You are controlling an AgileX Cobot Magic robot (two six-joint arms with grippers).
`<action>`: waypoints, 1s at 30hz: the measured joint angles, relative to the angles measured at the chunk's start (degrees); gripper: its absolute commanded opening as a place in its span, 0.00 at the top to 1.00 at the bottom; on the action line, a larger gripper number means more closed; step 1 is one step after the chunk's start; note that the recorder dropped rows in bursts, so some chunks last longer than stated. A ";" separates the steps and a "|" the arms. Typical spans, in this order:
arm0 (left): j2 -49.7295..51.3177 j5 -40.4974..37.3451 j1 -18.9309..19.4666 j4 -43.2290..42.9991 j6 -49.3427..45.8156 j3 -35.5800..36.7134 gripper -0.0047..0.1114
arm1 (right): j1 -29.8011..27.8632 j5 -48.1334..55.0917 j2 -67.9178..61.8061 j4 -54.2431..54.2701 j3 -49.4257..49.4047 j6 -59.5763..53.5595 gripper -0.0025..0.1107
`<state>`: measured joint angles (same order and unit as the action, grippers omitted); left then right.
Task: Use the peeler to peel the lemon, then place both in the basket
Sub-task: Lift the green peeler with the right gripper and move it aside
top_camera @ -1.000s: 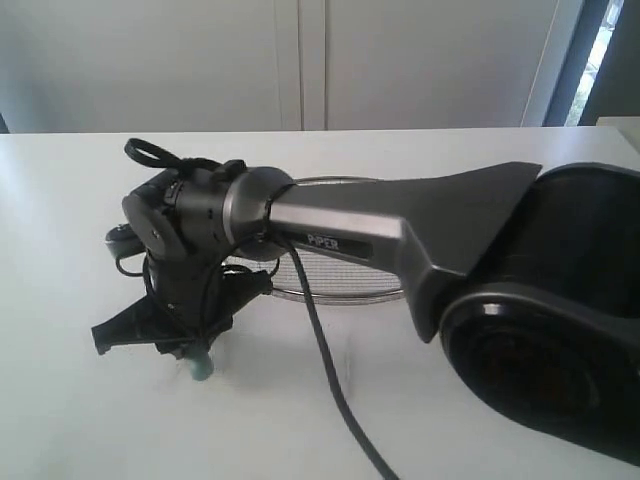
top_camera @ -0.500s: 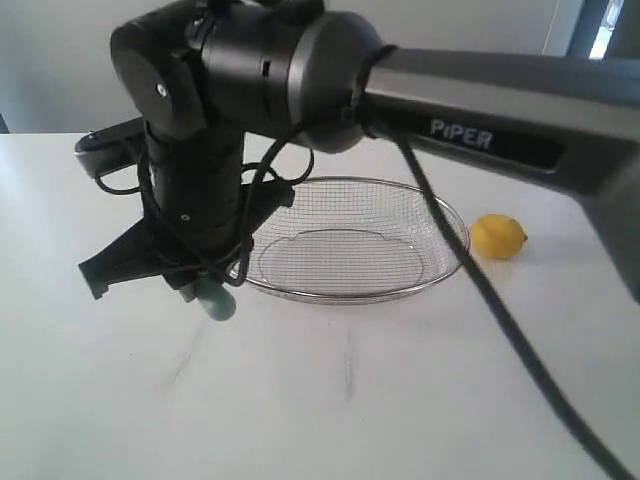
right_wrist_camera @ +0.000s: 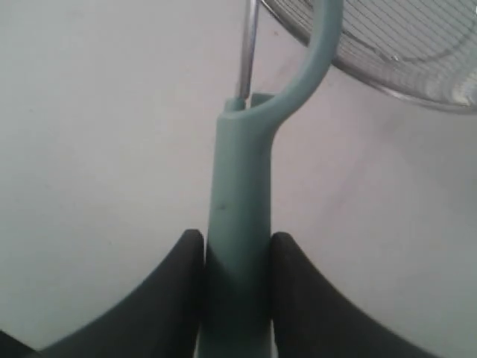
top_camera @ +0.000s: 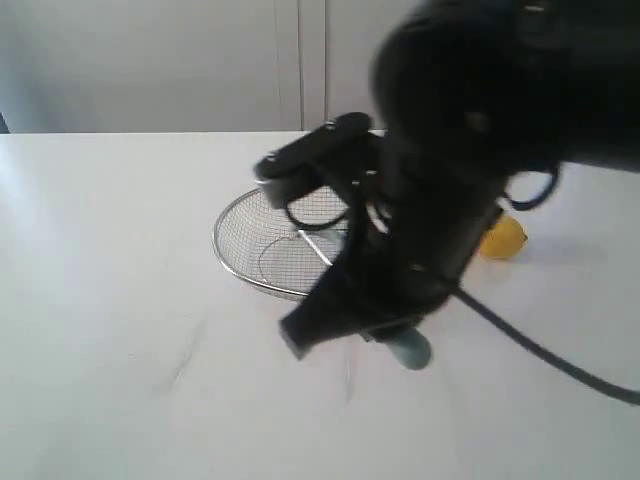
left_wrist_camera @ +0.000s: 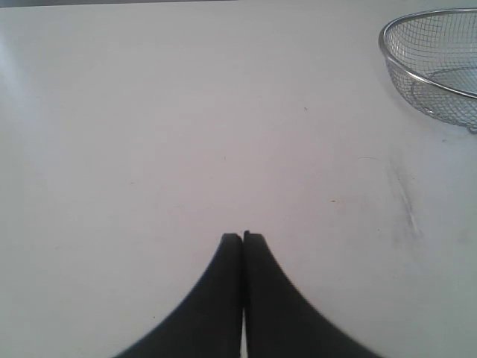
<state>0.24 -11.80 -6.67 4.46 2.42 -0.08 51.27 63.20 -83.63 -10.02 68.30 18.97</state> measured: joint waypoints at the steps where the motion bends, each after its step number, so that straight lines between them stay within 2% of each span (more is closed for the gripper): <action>1: 0.00 0.00 0.00 0.00 0.00 0.00 0.96 | -0.47 -0.57 2.48 -0.25 -2.50 0.75 0.98; 8: 0.00 0.00 0.00 0.00 0.00 0.00 0.96 | -3.95 -2.43 22.09 -4.53 -20.03 9.80 0.98; 15: 0.00 0.00 0.00 0.00 0.00 0.00 0.96 | -5.68 -1.70 36.16 -9.81 -29.84 19.33 0.98; 22: 0.00 0.00 0.00 0.00 0.00 0.00 0.96 | -5.68 1.96 42.70 -16.91 -35.97 29.95 0.98; 30: 0.00 0.00 0.00 0.00 0.00 0.00 0.96 | -5.68 -0.24 43.57 -17.50 -38.57 32.36 0.98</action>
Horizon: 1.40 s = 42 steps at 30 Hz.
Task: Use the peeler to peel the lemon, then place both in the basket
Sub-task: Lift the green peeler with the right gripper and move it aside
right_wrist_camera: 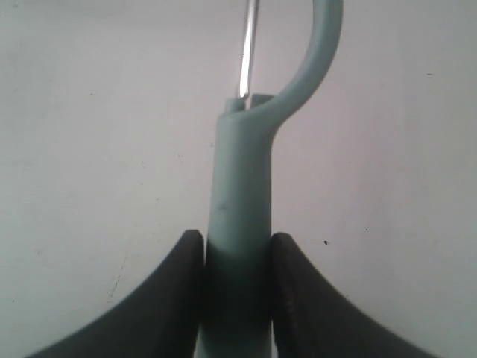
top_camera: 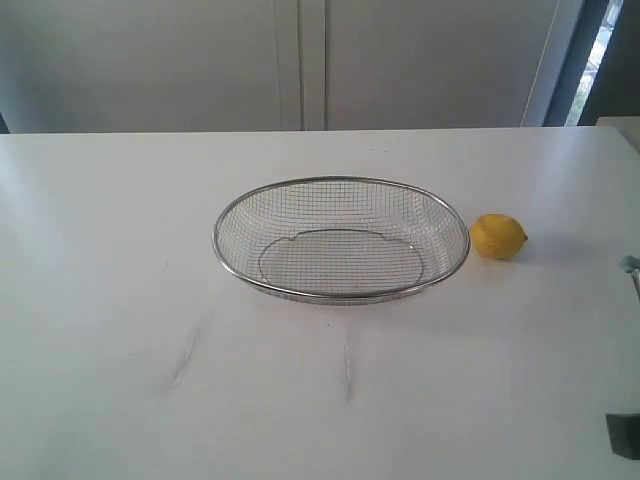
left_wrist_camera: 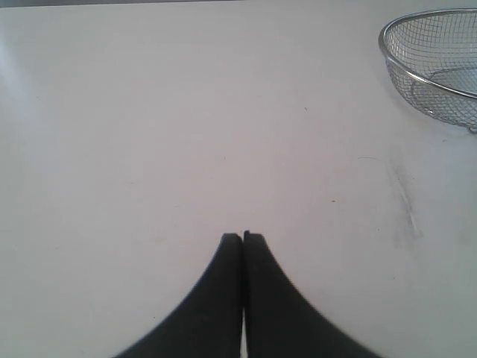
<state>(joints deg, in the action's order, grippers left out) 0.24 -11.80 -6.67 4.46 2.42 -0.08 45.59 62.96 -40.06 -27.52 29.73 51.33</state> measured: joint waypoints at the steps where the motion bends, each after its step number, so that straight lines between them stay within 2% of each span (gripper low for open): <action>1: 0.00 0.00 0.00 0.00 0.00 0.00 0.96 | 0.00 0.00 0.00 0.00 0.00 0.00 0.98; 10: 0.00 0.12 0.00 0.00 0.00 0.00 0.96 | 0.00 0.00 0.00 0.00 0.00 0.00 0.98; 16: 0.00 3.24 0.00 0.00 0.10 0.00 0.96 | 0.00 0.00 0.00 0.00 0.00 0.00 0.98; 21: 0.00 14.40 0.00 5.61 3.81 0.00 0.96 | 0.00 0.00 0.00 0.00 0.00 0.00 0.98; 25: 0.00 25.27 0.00 9.51 12.38 0.00 0.96 | 0.00 0.00 0.00 0.00 0.00 0.00 0.98; 31: 0.00 33.96 0.00 10.12 22.35 0.00 0.96 | 0.00 0.00 0.00 0.00 0.00 0.00 0.98; 35: 0.26 30.61 0.00 0.96 30.37 -2.36 0.96 | 0.00 -0.09 0.00 0.00 0.00 0.00 0.98; 38: 4.06 28.50 0.00 -12.61 39.52 -7.88 0.96 | 0.00 -0.09 0.00 0.00 0.00 0.00 0.98; 42: 15.89 31.18 0.00 -36.49 53.86 -17.13 0.96 | 0.00 -0.09 0.00 0.00 0.00 0.00 0.98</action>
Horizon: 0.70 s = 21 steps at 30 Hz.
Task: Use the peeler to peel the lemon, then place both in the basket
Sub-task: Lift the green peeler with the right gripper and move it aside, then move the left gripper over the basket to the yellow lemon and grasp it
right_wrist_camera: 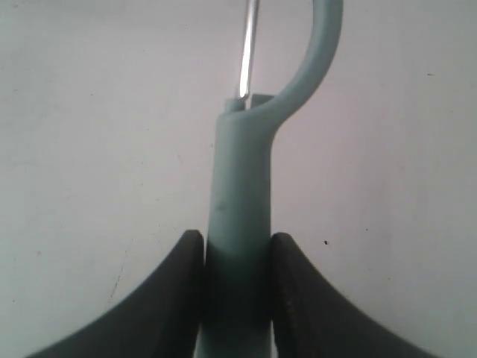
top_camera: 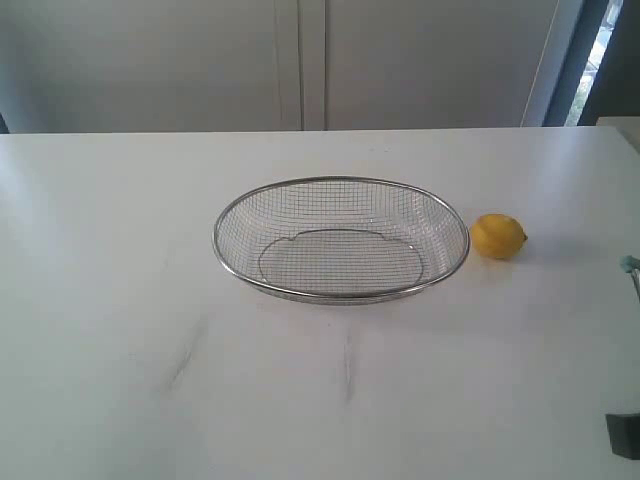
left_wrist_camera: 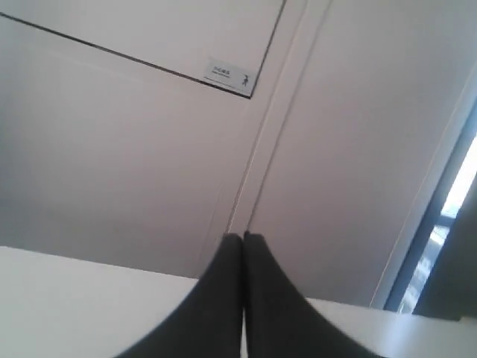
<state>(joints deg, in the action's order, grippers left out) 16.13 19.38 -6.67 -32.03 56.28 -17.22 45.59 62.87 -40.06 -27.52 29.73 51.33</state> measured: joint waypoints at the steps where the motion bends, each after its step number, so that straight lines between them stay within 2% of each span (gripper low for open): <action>1: 3.88 0.91 0.00 -5.07 3.87 -1.98 0.96 | 0.00 0.00 0.00 0.00 0.00 0.00 0.98; 6: 24.59 4.59 0.00 -38.09 21.38 -15.98 0.96 | 0.00 0.00 0.00 0.00 0.00 0.00 0.98; 8: 31.92 3.64 0.00 -46.31 23.85 -20.59 0.96 | 0.00 0.00 0.00 0.00 0.00 0.00 0.98; 11: 42.50 -2.62 -0.02 -57.46 25.59 -27.92 0.96 | 0.00 0.00 0.00 0.00 0.00 0.00 0.98; 13: 47.35 -6.21 -0.02 -62.80 27.36 -31.85 0.96 | 0.00 0.00 0.00 0.00 0.00 0.00 0.98; 17: 55.29 -10.67 -0.26 -66.42 28.44 -36.77 0.96 | 0.00 0.00 0.00 0.00 0.00 0.00 0.98; 21: 61.45 -20.05 -1.77 -67.04 20.61 -37.77 0.96 | 0.00 0.00 0.00 0.00 0.00 0.00 0.98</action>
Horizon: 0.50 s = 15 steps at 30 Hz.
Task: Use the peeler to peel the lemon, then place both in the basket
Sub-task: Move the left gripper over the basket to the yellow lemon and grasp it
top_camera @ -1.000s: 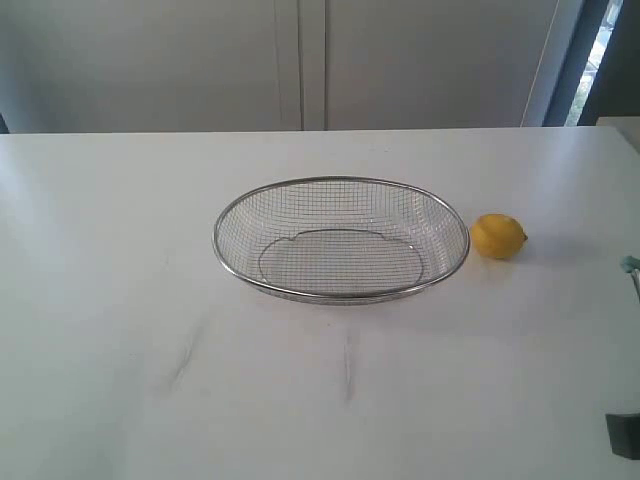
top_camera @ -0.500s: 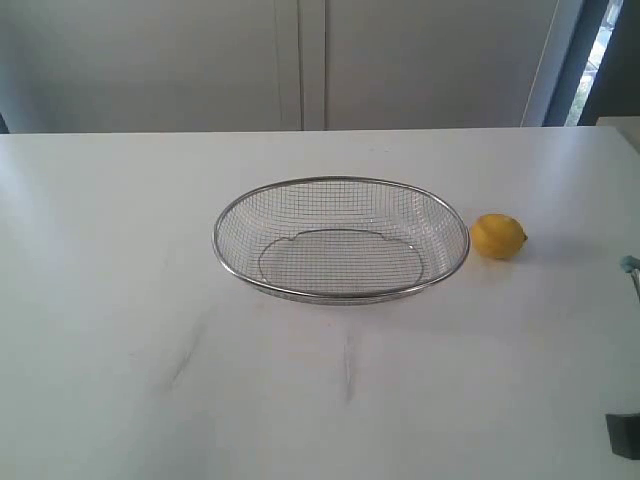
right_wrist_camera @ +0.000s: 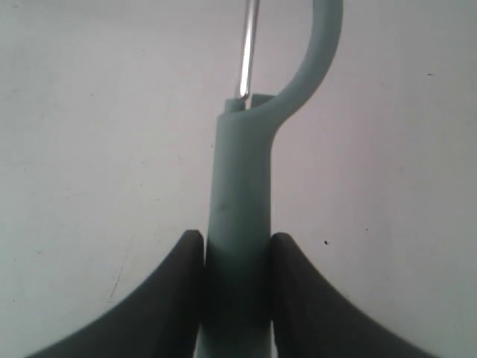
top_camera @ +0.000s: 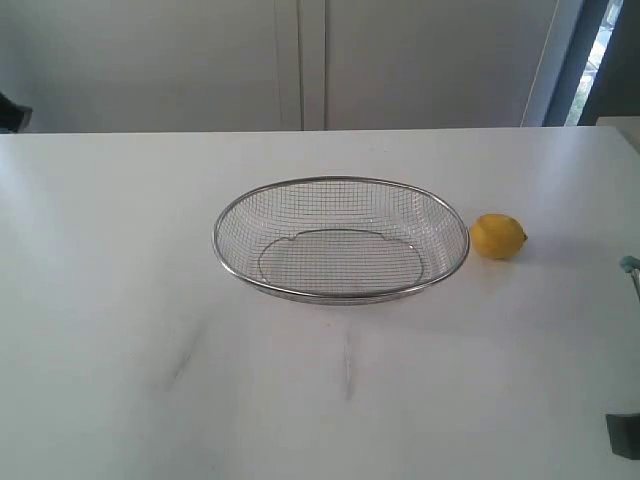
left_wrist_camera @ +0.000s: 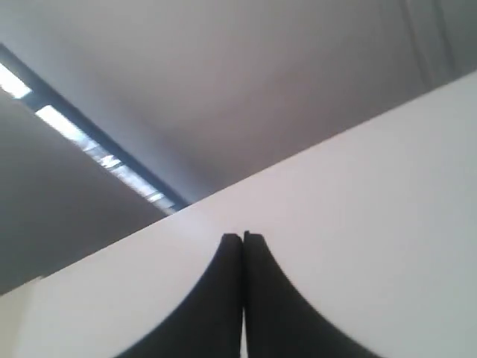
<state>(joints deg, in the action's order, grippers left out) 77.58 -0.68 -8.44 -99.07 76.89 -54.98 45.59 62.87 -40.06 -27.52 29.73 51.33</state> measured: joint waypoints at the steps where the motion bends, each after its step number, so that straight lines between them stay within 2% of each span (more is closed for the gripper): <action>1: 1.13 -3.36 -0.52 -0.14 -3.28 0.00 0.96 | 0.00 0.00 0.00 0.00 0.00 0.00 0.98; 3: 2.64 -10.61 -1.40 0.88 -10.47 -0.10 0.96 | 0.00 0.00 0.00 0.00 0.00 0.00 0.98; 6: 3.43 -17.72 -2.17 11.11 -26.53 -0.22 0.96 | 0.00 0.00 0.00 0.00 0.00 0.00 0.98; 11: 3.78 -23.28 -3.82 48.13 -70.86 -1.03 0.96 | 0.00 0.00 0.00 0.00 0.00 0.00 0.98; 13: 4.44 -24.46 -6.60 63.81 -83.79 -3.85 0.96 | 0.00 0.00 0.00 -0.09 0.00 0.00 0.98; 15: 5.46 -26.02 -10.34 75.44 -91.44 -8.42 0.96 | 0.00 0.00 0.00 -0.09 0.00 0.00 0.98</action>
<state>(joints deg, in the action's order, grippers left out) 83.04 -26.69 -18.78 -23.63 -14.54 -63.41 45.59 62.87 -40.06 -27.61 29.73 51.33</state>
